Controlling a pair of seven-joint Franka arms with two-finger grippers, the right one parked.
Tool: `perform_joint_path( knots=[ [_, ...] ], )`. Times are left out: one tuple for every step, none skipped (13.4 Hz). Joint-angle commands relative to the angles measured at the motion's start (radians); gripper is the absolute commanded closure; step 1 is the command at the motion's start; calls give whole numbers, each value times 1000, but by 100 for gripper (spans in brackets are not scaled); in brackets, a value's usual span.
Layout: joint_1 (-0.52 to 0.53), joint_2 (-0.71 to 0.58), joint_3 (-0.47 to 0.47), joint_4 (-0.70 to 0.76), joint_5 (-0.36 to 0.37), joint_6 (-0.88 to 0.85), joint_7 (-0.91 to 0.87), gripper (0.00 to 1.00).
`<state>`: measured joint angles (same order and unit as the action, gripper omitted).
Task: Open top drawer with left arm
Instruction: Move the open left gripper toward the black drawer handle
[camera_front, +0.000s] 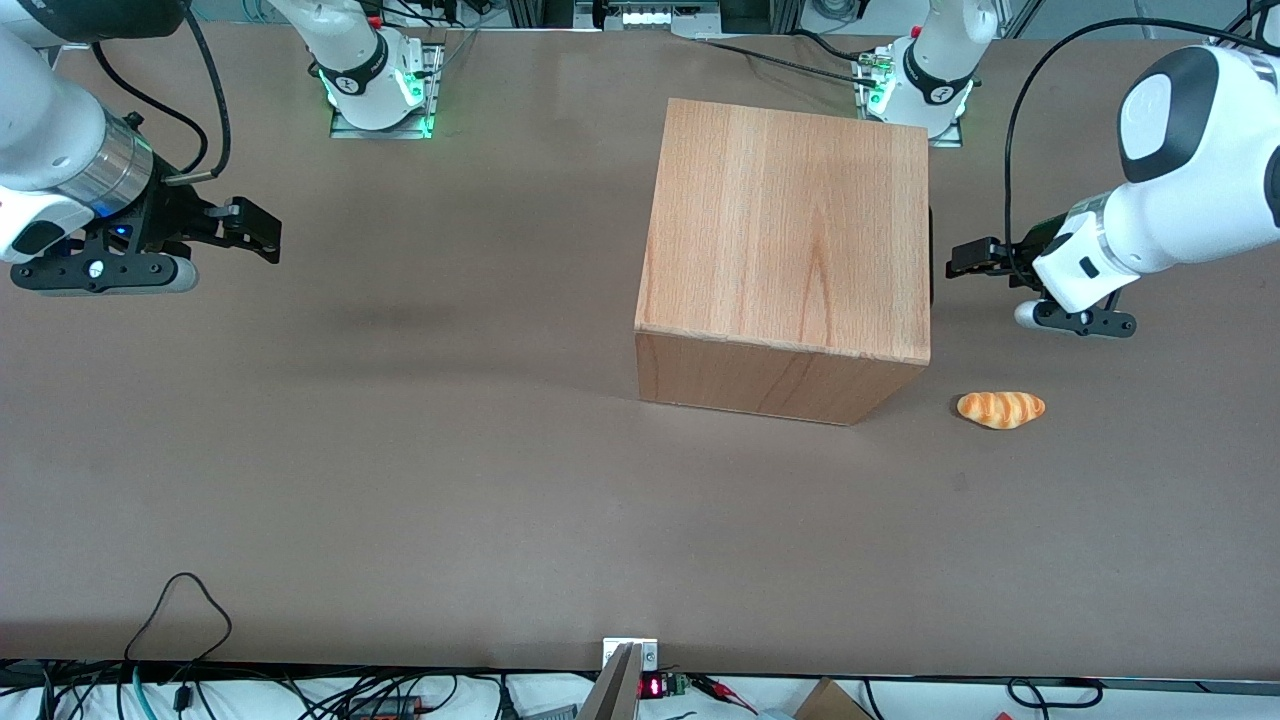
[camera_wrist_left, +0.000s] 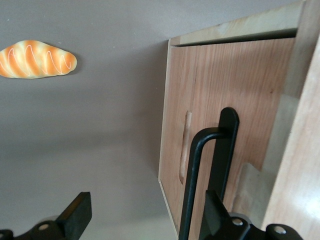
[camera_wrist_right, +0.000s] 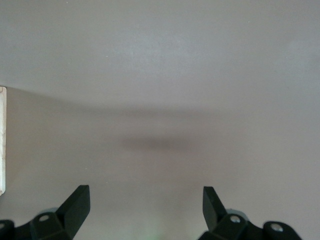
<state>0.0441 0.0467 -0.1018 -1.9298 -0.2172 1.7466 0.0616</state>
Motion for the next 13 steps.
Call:
perform_joint_path(
  knots=[
    [0, -19, -1, -55, -43, 36, 56, 0],
    [2, -19, -9, -66, -47, 39, 73, 0],
    [2, -18, -9, -69, -48, 41, 73, 0],
    [2, -15, -9, -69, -48, 41, 75, 0],
    [2, -8, -10, -75, -56, 42, 76, 0],
    [2, -7, -18, -83, -60, 53, 89, 0],
    [2, -8, -19, -96, -62, 68, 95, 0],
    [2, -5, -19, -104, -62, 76, 95, 0],
    [2, 1, -21, -109, -62, 82, 96, 0],
    [2, 4, -21, -109, -62, 83, 104, 0],
    [2, 7, -21, -109, -62, 83, 112, 0],
    [2, 13, -21, -109, -62, 88, 118, 0],
    [2, 22, -21, -109, -62, 90, 126, 0]
  ],
)
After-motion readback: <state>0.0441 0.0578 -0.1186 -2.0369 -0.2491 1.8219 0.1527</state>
